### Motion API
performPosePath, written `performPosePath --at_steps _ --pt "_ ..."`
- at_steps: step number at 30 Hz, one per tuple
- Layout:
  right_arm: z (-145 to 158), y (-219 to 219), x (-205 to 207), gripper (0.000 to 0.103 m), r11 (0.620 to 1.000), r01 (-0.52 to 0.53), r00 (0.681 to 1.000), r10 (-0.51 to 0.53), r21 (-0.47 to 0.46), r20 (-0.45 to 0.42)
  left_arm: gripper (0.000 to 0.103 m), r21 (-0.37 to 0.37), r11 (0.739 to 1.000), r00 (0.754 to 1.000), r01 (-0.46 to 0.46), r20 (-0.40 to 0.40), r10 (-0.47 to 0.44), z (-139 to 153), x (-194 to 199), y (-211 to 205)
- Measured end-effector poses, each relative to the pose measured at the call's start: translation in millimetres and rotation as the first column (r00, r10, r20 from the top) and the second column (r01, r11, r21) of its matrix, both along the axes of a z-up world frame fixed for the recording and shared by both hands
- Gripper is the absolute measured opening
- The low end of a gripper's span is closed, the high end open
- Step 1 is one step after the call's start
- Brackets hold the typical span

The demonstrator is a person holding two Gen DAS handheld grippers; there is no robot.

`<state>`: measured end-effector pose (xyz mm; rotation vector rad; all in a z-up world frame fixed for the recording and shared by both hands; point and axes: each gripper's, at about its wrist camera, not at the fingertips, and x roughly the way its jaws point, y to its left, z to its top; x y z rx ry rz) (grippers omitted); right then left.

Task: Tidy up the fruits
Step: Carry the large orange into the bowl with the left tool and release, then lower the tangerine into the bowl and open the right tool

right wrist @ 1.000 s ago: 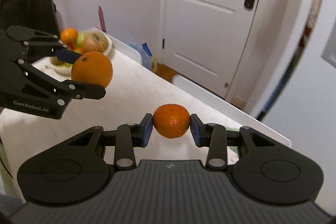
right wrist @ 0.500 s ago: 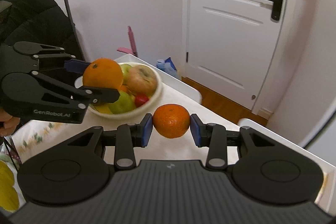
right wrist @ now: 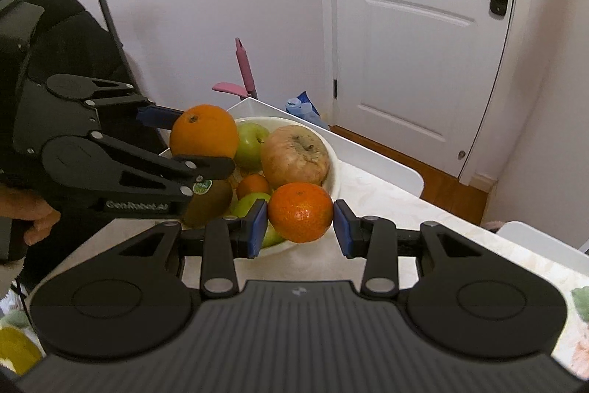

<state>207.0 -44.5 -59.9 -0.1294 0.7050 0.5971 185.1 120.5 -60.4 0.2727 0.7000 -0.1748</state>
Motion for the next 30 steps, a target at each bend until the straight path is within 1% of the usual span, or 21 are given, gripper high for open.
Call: performPosePath --at_steps 3,7,11,13,14,15,17,22,30 --pt "-5 9 5 0.054 1.000 0.023 1.000 -0.023 -0.005 -0.016 0.063 0.016 0.999 0.999 0.031 -0.011 -0.031 -9 9 5" --pt "-10 15 11 0.054 0.998 0.056 0.998 -0.056 -0.015 -0.032 0.063 0.019 0.998 0.998 0.061 -0.027 -0.060 -19 20 11" --pt "-13 16 14 0.054 0.996 0.087 0.995 -0.087 -0.024 -0.043 0.064 0.031 0.997 0.997 0.073 -0.039 -0.072 -26 26 14" --pt "-13 15 15 0.054 0.995 0.098 0.994 -0.099 -0.027 -0.046 0.068 0.029 0.996 0.997 0.079 -0.018 -0.078 -26 24 15" --pt "-13 14 15 0.054 0.994 0.104 0.993 -0.106 -0.029 -0.048 0.074 0.030 0.997 0.997 0.077 -0.003 -0.077 -23 23 16" --pt "-13 15 15 0.054 0.994 0.109 0.993 -0.110 -0.030 -0.049 0.078 0.030 0.997 0.997 0.073 0.013 -0.074 -21 21 17" --pt "-13 14 16 0.054 0.993 0.114 0.992 -0.116 -0.035 -0.050 0.078 0.023 0.998 0.998 0.066 0.022 -0.066 -17 19 21" --pt "-11 22 14 0.054 0.994 0.099 0.994 -0.101 -0.046 -0.047 0.081 -0.033 0.999 1.000 0.021 0.017 -0.021 -9 12 40" --pt "-13 48 5 0.054 0.998 0.043 0.998 -0.046 -0.045 -0.049 0.081 -0.070 0.997 0.999 -0.045 0.016 0.046 0 -1 65"
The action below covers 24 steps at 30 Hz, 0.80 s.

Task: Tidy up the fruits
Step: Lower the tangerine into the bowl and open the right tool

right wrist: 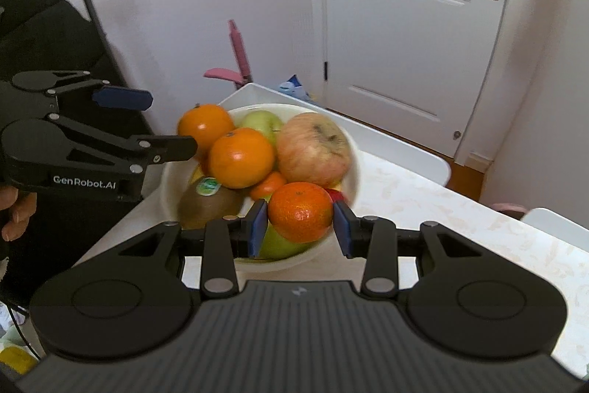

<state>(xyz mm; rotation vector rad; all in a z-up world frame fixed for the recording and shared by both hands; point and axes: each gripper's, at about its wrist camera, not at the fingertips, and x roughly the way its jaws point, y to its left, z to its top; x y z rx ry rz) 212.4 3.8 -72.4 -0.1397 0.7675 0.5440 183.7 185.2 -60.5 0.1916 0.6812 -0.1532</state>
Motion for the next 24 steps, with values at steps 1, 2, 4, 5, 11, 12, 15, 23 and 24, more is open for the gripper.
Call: performPosePath --at_steps 1,2,4,5,11,12,15,23,24 --pt "-1 5 -2 0.054 1.000 -0.009 1.000 0.009 -0.002 0.000 0.081 -0.001 1.000 1.000 -0.004 -0.001 0.004 1 -2 2" --pt "-1 9 -4 0.054 1.000 -0.019 1.000 0.019 -0.005 0.001 0.081 -0.002 1.000 1.000 -0.008 -0.001 0.008 1 -3 4" --pt "-3 19 -7 0.054 0.999 -0.038 0.999 0.038 -0.010 0.004 0.081 -0.006 1.000 1.000 -0.015 -0.001 0.015 1 -6 9" --pt "-4 23 -9 0.054 0.999 -0.047 0.999 0.047 -0.012 0.005 0.081 -0.009 1.000 1.000 -0.018 -0.001 0.018 1 -8 11" --pt "-15 46 -19 0.054 0.994 -0.101 0.995 0.102 -0.038 0.020 0.081 -0.020 0.999 1.000 -0.026 -0.002 0.026 0 -12 21" --pt "-16 47 -20 0.054 0.993 -0.108 0.994 0.109 -0.042 0.023 0.081 -0.021 0.999 1.000 -0.025 -0.002 0.025 0 -12 21" --pt "-20 51 -25 0.062 0.993 -0.102 0.993 0.106 -0.058 0.053 0.081 -0.021 1.000 1.000 -0.019 0.000 0.019 -1 -13 22" --pt "-14 37 -41 0.083 0.996 -0.072 0.992 0.076 -0.048 0.097 0.081 -0.025 0.999 1.000 -0.021 0.000 0.021 -1 -16 18" --pt "-11 33 -43 0.083 0.997 -0.066 0.993 0.070 -0.047 0.098 0.081 -0.025 0.999 1.000 -0.022 0.000 0.022 1 -17 17"
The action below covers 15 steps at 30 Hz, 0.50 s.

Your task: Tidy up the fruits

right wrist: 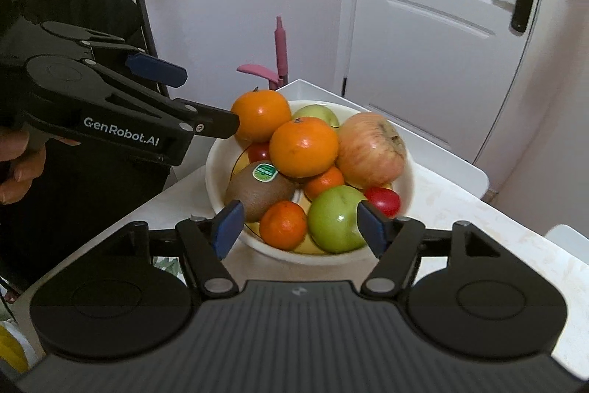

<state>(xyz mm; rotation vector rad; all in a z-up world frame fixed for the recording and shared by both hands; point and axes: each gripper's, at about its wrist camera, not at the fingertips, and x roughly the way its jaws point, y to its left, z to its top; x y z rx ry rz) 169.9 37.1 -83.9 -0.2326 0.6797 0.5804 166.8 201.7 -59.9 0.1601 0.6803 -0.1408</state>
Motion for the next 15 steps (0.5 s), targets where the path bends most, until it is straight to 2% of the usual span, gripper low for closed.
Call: performPosePath --at_steps 7,13,15 --pt "29 -41 -18 0.083 0.998 0.067 0.998 -0.067 0.016 0.021 0.081 -0.016 1.000 1.000 -0.016 0.019 0.016 18 -19 -18" --pt "62 -89 -45 0.084 0.983 0.183 0.983 -0.183 0.017 0.023 0.081 -0.033 0.999 0.999 -0.036 0.032 0.037 43 -47 -44" --pt "75 -104 -57 0.092 0.972 0.234 0.972 -0.234 0.020 0.026 0.081 -0.043 0.998 0.998 -0.042 0.041 0.043 53 -59 -53"
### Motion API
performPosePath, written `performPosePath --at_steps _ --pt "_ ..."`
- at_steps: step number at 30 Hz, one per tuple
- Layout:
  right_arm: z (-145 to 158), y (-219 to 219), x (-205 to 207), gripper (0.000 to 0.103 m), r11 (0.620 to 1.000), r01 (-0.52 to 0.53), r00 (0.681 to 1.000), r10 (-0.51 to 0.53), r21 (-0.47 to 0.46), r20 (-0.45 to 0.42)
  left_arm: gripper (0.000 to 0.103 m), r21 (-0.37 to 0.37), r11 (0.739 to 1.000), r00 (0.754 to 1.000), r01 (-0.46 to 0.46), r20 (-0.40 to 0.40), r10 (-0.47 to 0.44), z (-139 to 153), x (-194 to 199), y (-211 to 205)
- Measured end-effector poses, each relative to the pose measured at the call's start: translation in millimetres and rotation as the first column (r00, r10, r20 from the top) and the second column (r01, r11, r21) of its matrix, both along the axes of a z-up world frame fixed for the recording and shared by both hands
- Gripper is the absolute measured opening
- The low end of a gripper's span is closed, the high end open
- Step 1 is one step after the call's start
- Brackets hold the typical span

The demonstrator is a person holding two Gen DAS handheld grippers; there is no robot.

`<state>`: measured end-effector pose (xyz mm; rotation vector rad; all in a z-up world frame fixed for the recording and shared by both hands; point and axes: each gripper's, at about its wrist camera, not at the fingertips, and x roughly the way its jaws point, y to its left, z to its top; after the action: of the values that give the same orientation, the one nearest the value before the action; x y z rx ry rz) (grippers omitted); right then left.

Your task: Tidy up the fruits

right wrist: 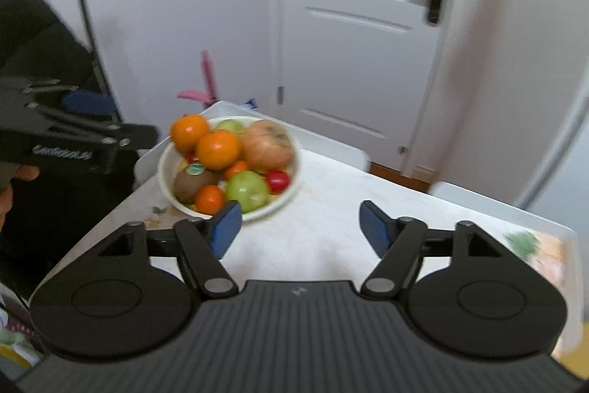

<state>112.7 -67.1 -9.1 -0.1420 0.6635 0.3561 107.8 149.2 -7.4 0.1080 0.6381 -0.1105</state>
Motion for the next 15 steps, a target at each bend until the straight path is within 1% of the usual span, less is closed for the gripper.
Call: performPosePath --at_steps 1,5,7,8,11,13,14,15 --pt "6 -7 -6 0.094 1.000 0.027 1.000 -0.027 0.000 0.005 0.081 -0.003 1.000 1.000 -0.007 0.004 0.007 5 -6 -5" --pt "29 -35 -31 0.094 0.991 0.133 0.991 -0.133 0.013 0.008 0.083 -0.012 1.000 0.999 -0.028 0.022 0.028 21 -27 -23" --pt "37 -46 -41 0.096 0.984 0.174 0.985 -0.175 0.029 0.002 0.089 -0.013 0.999 0.999 -0.037 0.034 0.037 28 -37 -32" --pt "41 -52 -47 0.103 0.979 0.198 0.980 -0.199 0.038 0.004 0.094 -0.013 0.999 0.998 -0.041 0.045 0.042 31 -44 -37" --pt "49 -63 -63 0.103 0.968 0.247 0.968 -0.249 0.052 0.036 0.094 -0.006 0.999 0.997 -0.041 0.063 0.041 37 -56 -49" --pt "52 -67 -70 0.103 0.960 0.276 0.959 -0.277 0.040 0.051 0.098 0.005 0.999 0.997 -0.046 0.066 0.045 38 -64 -57" --pt "52 -68 -73 0.103 0.955 0.296 0.953 -0.297 0.033 0.057 0.103 0.009 0.998 0.996 -0.054 0.069 0.053 39 -68 -61" --pt "52 -71 -77 0.103 0.950 0.311 0.948 -0.312 0.030 0.061 0.103 0.010 0.998 0.995 -0.060 0.075 0.059 39 -72 -64"
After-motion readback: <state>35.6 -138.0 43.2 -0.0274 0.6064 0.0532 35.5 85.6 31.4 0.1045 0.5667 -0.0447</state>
